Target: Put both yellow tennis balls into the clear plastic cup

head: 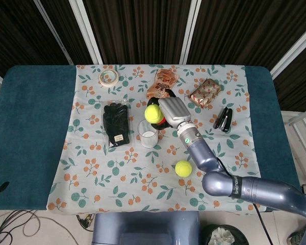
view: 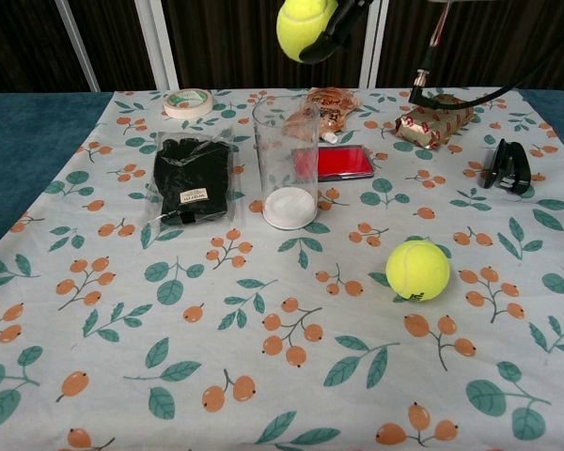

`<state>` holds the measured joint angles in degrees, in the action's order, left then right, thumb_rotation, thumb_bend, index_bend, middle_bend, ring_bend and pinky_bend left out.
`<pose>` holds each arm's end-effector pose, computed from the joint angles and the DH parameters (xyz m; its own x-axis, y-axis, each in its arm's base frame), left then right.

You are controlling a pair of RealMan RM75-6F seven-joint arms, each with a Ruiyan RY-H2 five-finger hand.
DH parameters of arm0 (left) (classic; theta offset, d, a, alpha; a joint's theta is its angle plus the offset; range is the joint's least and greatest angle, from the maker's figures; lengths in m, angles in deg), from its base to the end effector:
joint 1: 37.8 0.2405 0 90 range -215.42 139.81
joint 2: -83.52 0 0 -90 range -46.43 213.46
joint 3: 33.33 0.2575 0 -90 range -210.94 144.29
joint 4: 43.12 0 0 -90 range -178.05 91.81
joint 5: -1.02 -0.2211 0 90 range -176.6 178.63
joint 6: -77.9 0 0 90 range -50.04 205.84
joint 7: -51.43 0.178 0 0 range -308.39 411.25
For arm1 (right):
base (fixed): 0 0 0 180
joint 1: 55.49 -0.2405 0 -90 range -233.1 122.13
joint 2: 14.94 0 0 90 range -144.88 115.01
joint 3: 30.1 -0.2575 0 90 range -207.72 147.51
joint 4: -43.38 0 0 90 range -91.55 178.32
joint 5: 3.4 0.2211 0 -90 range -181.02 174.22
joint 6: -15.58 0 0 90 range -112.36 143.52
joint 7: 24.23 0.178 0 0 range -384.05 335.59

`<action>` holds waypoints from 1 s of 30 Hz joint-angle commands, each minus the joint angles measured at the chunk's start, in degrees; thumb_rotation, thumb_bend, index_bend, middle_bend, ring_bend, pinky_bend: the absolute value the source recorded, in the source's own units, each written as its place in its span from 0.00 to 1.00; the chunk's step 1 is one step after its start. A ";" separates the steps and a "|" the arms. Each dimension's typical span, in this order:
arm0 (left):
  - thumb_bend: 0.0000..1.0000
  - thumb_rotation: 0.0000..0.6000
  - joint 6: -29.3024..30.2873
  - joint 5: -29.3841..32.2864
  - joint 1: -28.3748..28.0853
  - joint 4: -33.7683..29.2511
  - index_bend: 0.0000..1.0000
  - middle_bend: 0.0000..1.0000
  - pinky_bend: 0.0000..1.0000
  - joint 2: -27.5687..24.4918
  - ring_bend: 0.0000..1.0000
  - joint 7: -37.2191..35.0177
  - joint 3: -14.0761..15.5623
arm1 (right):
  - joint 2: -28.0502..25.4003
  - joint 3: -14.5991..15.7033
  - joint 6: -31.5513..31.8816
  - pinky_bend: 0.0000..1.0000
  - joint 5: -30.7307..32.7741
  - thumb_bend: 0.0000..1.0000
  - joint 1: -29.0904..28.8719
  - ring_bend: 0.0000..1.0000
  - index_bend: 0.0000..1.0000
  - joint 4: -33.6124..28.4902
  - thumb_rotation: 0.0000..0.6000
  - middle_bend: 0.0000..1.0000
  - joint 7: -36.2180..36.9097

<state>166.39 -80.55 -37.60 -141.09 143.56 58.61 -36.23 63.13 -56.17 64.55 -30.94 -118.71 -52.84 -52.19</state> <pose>-0.3279 0.1861 0.1775 0.4830 -0.0047 0.8756 0.8668 0.1444 -0.4773 0.0105 -0.4433 0.0307 0.2197 -0.3133 0.9239 -0.9414 -0.3166 0.1165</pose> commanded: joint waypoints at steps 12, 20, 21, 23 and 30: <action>0.04 1.00 1.20 0.28 0.40 0.07 0.10 0.00 0.10 -0.01 0.00 0.36 -0.48 | 0.62 5.52 -1.82 0.00 8.51 0.18 -4.31 0.27 0.09 -0.26 1.00 0.12 -3.12; 0.04 1.00 1.20 0.51 0.41 0.09 0.10 0.00 0.10 0.12 0.00 0.71 -0.56 | -2.40 4.88 -4.24 0.00 11.64 0.14 -5.55 0.17 0.00 -1.07 1.00 0.01 -0.82; 0.04 1.00 1.20 0.55 0.42 0.10 0.10 0.00 0.10 0.12 0.00 0.72 -0.58 | -2.88 4.63 -4.15 0.00 11.53 0.14 -5.43 0.17 0.00 -1.29 1.00 0.01 -0.31; 0.04 1.00 1.14 0.67 0.43 0.09 0.10 0.00 0.10 0.11 0.00 0.75 -0.60 | -4.63 4.00 -3.89 0.00 11.37 0.14 -4.83 0.17 0.00 -2.02 1.00 0.01 1.05; 0.04 1.00 1.08 0.81 0.43 -0.04 0.10 0.00 0.10 0.14 0.00 1.00 -0.61 | -12.56 6.50 -2.61 0.00 6.84 0.14 -0.31 0.17 0.00 -6.05 1.00 0.01 2.37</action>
<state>167.46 -79.74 -37.17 -141.12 143.69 59.61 -36.84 52.89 -50.95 61.19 -22.03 -120.94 -57.09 -50.30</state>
